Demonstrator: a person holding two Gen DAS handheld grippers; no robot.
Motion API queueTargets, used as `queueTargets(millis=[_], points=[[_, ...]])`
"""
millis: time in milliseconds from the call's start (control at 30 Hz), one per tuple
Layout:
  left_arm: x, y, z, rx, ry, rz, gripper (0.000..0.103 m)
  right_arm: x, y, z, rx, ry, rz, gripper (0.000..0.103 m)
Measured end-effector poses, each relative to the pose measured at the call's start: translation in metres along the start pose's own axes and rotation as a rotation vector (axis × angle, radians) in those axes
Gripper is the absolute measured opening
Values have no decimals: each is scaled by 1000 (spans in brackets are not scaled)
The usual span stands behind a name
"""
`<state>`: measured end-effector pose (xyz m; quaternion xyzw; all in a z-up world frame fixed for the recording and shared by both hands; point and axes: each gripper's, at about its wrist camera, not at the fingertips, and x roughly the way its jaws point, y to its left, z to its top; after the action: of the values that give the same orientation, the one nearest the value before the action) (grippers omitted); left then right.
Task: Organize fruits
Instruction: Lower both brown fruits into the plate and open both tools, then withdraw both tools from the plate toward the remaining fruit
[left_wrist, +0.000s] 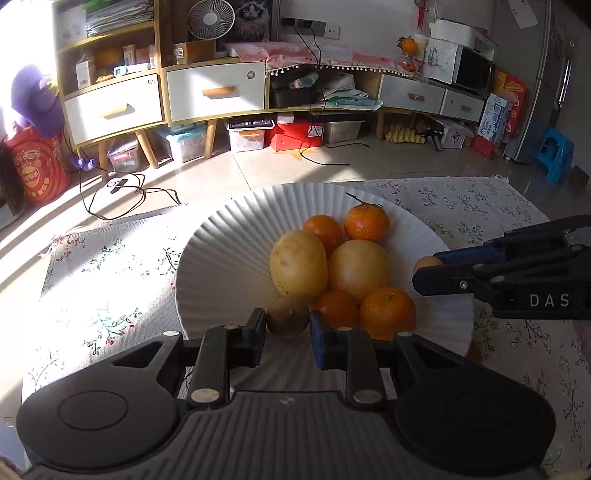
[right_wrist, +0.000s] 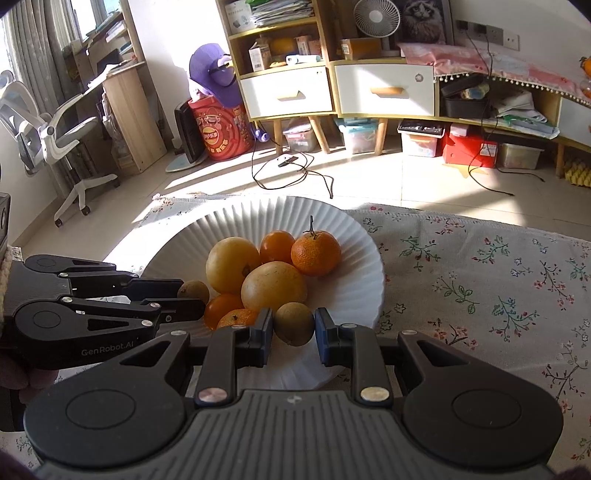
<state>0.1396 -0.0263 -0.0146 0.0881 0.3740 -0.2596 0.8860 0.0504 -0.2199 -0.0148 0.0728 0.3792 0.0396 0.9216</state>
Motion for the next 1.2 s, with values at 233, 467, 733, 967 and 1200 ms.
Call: queueTargets(millis=[233,467,733,967,1200], points=[[1,0,1,-6,-8,2,12,3,-2,2,16,2,-1,22],[-2,2,3,-16,-18,5,23,3,-2,4,37,4,15,30],[-14,-7,1,-23,-17,-7,53,-9,-6,4,66,-1,-4,48],[-30,-19,-8,1,7,3,73,-29,-3,2,98,-14,-34,65],[-55,-27,-18,34,15,32,89,-45,12,-8,63,-10,-78,82]])
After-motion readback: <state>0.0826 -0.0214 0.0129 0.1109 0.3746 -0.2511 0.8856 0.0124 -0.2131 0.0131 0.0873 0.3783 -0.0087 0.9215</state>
